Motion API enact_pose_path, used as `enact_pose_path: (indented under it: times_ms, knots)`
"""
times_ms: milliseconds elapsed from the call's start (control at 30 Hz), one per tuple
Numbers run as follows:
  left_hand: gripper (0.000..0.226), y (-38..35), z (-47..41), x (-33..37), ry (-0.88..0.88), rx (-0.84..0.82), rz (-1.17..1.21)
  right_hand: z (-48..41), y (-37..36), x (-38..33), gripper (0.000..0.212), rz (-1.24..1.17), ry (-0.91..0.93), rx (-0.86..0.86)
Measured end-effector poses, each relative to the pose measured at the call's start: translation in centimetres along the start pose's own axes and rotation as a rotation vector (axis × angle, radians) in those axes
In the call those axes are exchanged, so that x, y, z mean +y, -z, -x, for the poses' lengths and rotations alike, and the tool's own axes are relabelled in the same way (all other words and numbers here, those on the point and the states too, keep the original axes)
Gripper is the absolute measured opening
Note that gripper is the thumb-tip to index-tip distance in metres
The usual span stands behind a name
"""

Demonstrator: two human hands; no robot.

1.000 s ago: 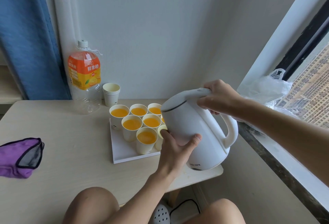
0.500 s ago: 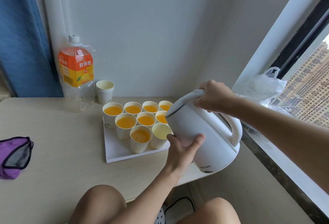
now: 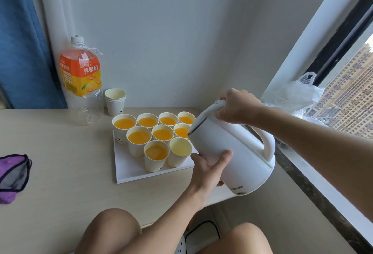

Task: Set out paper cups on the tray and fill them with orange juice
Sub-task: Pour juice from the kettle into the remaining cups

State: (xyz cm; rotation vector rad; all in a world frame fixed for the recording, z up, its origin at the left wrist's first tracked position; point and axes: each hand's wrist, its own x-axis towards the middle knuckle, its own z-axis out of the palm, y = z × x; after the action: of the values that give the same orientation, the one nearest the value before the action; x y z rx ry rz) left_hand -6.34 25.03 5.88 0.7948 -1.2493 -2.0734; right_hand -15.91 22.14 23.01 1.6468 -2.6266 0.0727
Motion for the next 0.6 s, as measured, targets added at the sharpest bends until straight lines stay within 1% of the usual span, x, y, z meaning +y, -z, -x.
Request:
enact_pose_path:
  times_ms: [167, 333, 600]
  knots:
    - [0.078, 0.0, -0.3, -0.5, 0.006, -0.018, 0.019, 0.0, 0.1, 0.0, 0.009, 0.011, 0.001, -0.007]
    - [0.092, -0.1, -0.7, -1.1, 0.027, -0.078, 0.062, 0.0, 0.3, -0.1, 0.009, 0.050, 0.007, -0.007]
    - [0.090, -0.2, -0.6, -1.1, 0.028, -0.105, 0.084, 0.1, 0.6, -0.1, 0.008, 0.057, -0.008, -0.012]
